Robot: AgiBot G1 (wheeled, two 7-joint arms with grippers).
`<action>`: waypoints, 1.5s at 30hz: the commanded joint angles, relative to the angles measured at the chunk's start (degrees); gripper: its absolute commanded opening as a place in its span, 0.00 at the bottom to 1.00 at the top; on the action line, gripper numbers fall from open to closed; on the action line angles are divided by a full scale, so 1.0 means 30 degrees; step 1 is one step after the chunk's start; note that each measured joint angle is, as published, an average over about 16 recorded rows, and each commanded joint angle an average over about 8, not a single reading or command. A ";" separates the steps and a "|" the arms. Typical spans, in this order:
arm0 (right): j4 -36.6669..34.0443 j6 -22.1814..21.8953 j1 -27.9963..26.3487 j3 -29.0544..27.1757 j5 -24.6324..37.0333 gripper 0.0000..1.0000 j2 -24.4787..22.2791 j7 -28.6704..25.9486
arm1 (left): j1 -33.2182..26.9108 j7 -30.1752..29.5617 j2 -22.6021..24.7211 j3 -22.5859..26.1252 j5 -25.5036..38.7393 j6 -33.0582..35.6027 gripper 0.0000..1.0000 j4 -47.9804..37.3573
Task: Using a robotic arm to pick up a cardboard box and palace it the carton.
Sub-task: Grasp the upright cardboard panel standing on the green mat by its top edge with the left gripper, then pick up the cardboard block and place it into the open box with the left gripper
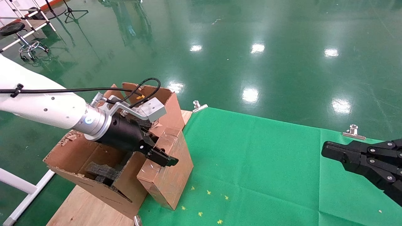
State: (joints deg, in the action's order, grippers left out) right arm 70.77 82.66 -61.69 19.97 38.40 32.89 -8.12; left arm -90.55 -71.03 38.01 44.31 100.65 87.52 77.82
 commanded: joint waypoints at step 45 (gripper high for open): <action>-0.0001 -0.0001 0.0000 0.0001 -0.0002 1.00 -0.0001 0.0000 | -0.5468 0.4880 -0.0711 -0.2575 -0.2294 0.0262 0.00 -0.5674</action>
State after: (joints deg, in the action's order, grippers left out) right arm 70.77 82.66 -61.69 19.97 38.40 32.89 -8.12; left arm -107.08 -55.58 35.81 37.13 94.71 88.23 60.30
